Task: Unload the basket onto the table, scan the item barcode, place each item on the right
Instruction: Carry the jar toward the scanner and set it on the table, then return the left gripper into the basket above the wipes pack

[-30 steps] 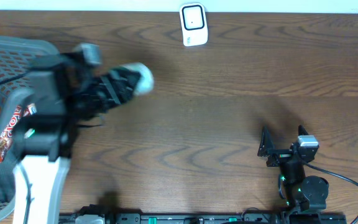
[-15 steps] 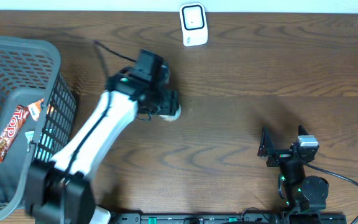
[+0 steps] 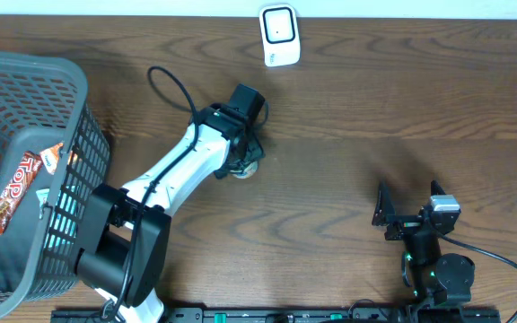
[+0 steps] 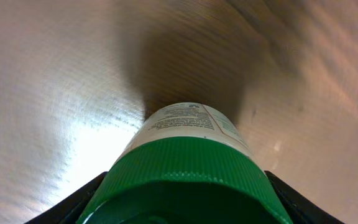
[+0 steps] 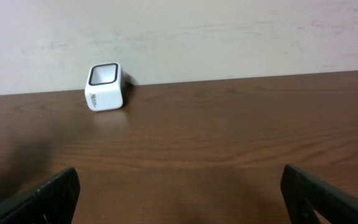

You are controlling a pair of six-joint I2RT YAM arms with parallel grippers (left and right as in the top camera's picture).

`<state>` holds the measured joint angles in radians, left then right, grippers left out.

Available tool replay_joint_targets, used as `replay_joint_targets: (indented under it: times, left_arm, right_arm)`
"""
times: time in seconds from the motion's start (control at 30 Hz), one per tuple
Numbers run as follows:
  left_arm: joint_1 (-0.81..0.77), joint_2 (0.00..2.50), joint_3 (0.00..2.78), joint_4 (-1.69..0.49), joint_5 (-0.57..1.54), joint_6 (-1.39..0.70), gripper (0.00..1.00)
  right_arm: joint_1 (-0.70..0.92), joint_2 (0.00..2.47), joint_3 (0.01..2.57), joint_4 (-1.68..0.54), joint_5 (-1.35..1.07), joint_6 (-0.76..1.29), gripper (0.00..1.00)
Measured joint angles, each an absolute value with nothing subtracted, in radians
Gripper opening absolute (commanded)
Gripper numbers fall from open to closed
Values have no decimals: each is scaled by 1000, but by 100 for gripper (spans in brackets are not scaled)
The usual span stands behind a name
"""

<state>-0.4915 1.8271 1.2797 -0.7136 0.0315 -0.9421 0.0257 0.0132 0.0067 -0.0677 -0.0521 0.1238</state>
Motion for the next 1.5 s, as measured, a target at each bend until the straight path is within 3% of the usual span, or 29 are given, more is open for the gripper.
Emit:
replay_joint_targets:
  times: [0.03,0.07,0.1,0.3,0.53,0.9,1.2,1.37,1.5]
  left_arm:
    - [-500,1827,1280,-713,19,-1023,74]
    - [-508,1827,1280,-712,12,-1094,87]
    - [-519,1827,1280,-706,5,-1157,91]
    - [-593,1827,1280,-678,-31,-1351,92]
    - [-624,1826,1280,-696,-83,-1318,92]
    - [-622,1616,1280,-699,-84,-839,92]
    - [-550,1391,1308,-866,126,-166,92]
    - [-433,1317,1330,-871,106,-111,92]
    - [-226,1243,1461,-873,86,-162,92]
  right_arm:
    - [26,13,7,-67,-52,124,99]
    - [26,13,7,-68,-52,124,99]
    - [26,13,7,-68,-52,124,99]
    - [26,13,7,-68,-52,124,99]
    - [26,13,7,-68,-52,124,99]
    - [26,13,7,-68,-52,124,99]
    - [26,13,7,-68,-52,124,99]
    - [26,13,7,-68,-52,124,99]
    - [26,13,7,-67,-52,124,99]
